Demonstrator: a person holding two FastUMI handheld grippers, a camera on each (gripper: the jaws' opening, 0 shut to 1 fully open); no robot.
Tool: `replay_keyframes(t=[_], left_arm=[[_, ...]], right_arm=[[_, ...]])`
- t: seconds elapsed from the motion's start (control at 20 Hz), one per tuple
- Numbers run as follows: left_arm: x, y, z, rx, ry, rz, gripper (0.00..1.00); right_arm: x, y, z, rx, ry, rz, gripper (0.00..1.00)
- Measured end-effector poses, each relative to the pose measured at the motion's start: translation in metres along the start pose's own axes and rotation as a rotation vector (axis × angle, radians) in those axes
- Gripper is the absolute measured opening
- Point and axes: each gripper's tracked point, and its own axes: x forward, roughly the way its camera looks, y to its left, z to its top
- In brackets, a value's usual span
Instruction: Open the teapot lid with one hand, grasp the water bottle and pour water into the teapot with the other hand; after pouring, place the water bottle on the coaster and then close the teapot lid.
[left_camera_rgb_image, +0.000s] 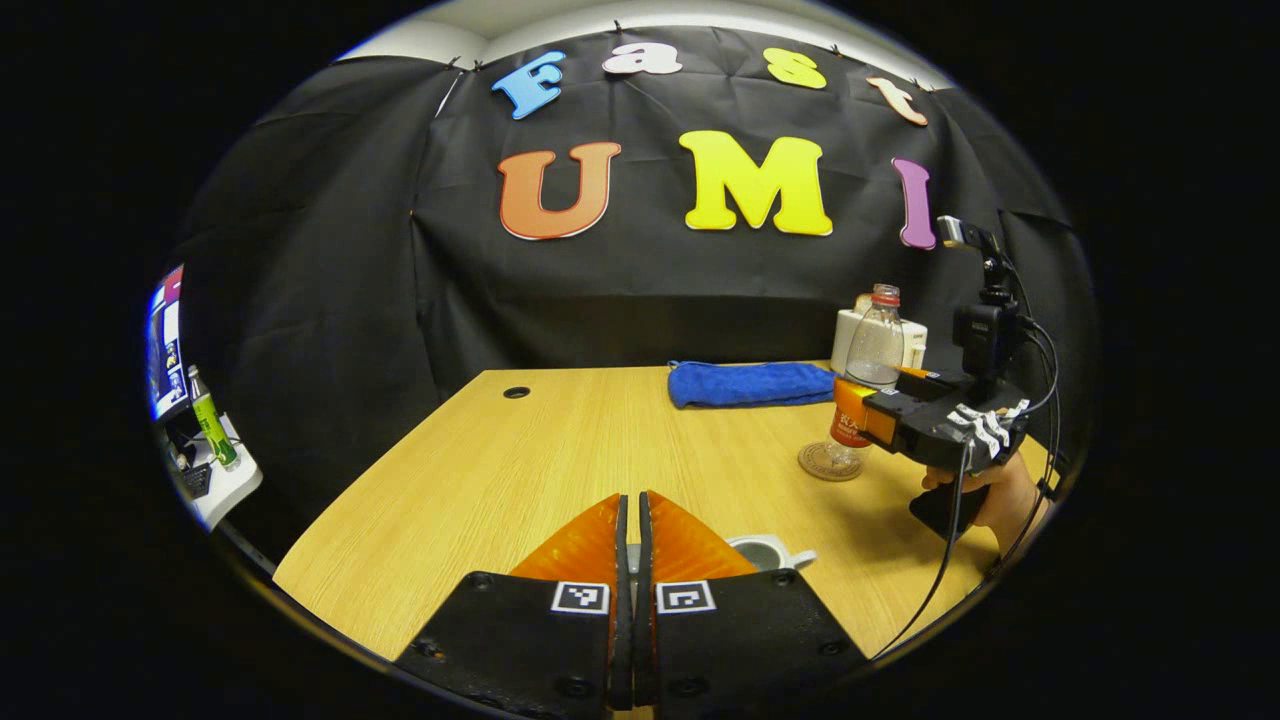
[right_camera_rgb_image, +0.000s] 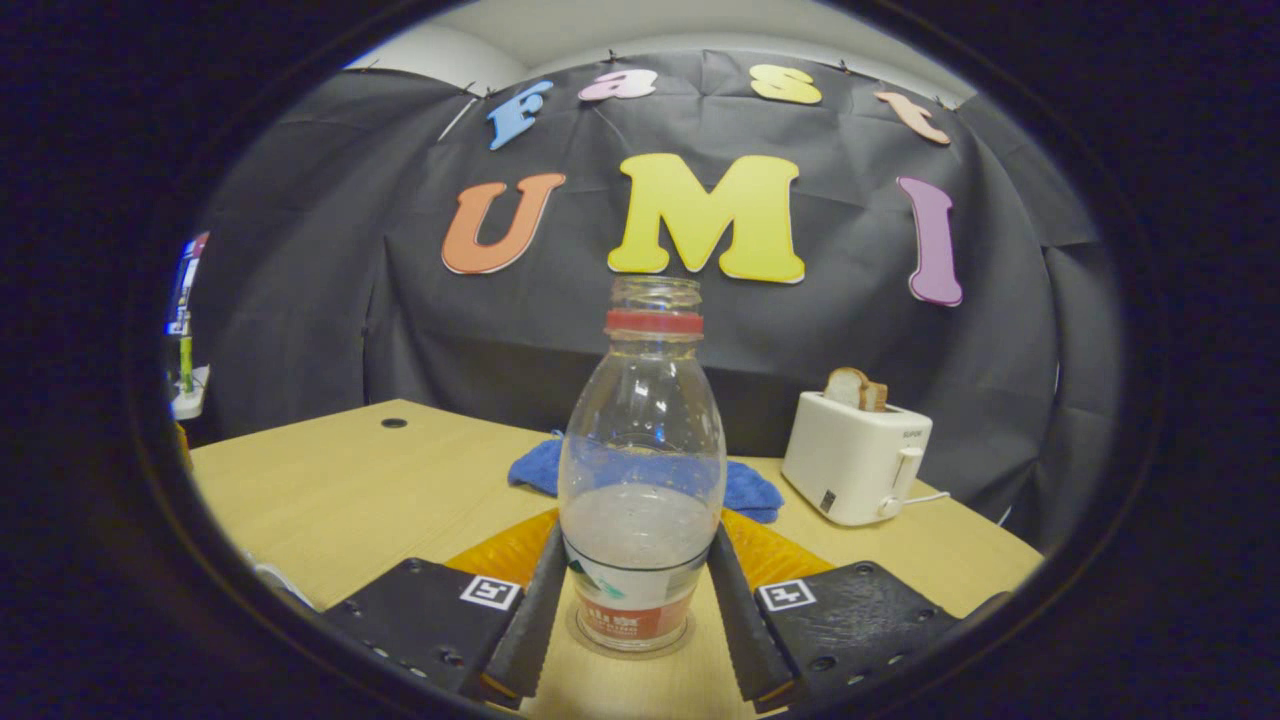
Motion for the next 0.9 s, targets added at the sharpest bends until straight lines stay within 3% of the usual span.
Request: replay_keyframes(t=[0.75, 0.85, 0.9], left_arm=[[0.002, -0.016, -0.004, 0.033, 0.007, -0.012, 0.04], [0.002, -0.017, -0.003, 0.036, 0.006, -0.013, 0.04], [0.003, -0.018, -0.004, 0.041, 0.008, -0.012, 0.04]], right_arm=[[0.015, -0.002, -0.006, 0.076, 0.036, 0.031, 0.76], [0.013, -0.005, -0.006, 0.078, 0.037, 0.027, 0.8], [0.013, -0.006, -0.004, 0.079, 0.033, 0.028, 0.87]])
